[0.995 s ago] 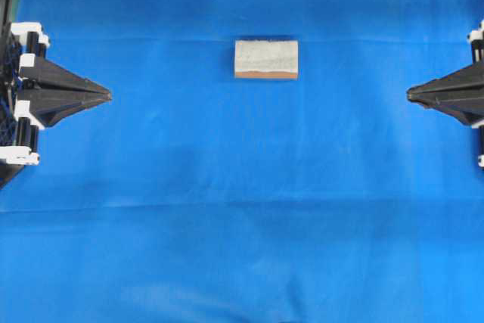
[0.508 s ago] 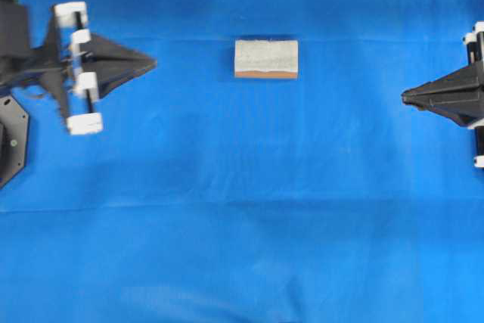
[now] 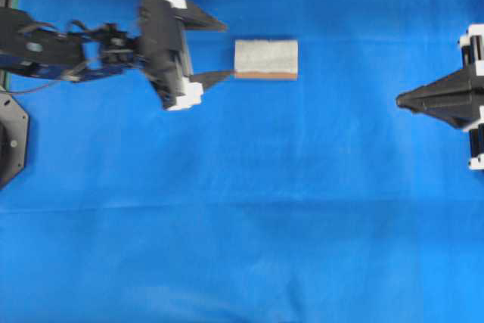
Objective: Hand over the sponge with the left arm and wipe it with the right arm.
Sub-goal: 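Move the left gripper open toward the grey-and-tan sponge, then close the left gripper on the sponge's left end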
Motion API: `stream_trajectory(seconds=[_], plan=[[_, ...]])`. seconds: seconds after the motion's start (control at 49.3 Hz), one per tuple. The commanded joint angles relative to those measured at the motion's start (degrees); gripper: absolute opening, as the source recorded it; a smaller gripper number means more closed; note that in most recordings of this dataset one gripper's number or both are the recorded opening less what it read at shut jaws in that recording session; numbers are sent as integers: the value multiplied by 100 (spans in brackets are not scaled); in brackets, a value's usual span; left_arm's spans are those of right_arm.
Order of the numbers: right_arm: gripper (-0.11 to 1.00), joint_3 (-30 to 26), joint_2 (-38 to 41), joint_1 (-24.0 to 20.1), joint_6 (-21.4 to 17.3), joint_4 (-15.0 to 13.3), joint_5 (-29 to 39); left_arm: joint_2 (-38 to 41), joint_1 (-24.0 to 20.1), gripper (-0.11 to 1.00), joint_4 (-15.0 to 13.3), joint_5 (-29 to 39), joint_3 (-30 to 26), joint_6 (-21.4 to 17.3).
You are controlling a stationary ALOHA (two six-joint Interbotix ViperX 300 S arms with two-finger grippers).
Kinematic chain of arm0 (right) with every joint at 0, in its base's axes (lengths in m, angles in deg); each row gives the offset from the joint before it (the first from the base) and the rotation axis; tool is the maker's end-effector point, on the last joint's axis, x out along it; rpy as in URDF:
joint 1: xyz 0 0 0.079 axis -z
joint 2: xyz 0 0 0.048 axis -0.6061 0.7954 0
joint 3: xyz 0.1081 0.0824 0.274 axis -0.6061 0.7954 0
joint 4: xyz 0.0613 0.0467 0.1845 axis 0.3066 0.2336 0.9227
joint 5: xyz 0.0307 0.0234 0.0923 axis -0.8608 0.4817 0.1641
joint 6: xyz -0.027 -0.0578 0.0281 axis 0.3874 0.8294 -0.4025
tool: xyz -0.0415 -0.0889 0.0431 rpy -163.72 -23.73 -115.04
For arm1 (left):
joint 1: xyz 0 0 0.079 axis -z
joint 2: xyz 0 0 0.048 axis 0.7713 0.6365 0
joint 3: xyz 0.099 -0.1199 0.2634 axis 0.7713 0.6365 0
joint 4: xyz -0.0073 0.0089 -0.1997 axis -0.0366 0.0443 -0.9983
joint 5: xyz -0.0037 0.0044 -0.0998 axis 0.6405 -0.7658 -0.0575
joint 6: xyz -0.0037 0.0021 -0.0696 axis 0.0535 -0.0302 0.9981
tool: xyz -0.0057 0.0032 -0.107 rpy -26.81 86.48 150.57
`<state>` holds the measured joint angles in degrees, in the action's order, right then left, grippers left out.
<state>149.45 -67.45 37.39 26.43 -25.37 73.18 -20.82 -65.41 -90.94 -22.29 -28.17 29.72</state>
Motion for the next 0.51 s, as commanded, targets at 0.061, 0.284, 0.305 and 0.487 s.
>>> stream_trajectory(seconds=[0.061,0.284,0.305,0.487], plan=[[-1,-79,79,9,-9,18,-26,563,-123,94,-9,62,-519,-26],[-1,-70,167,9,-9,18,-53,1248,-246,94,0,53,-765,-18],[-1,-70,167,9,-9,18,-53,1292,-264,94,0,62,-782,-26],[-1,-53,211,9,-9,18,-53,1600,-299,94,0,35,-905,-26]])
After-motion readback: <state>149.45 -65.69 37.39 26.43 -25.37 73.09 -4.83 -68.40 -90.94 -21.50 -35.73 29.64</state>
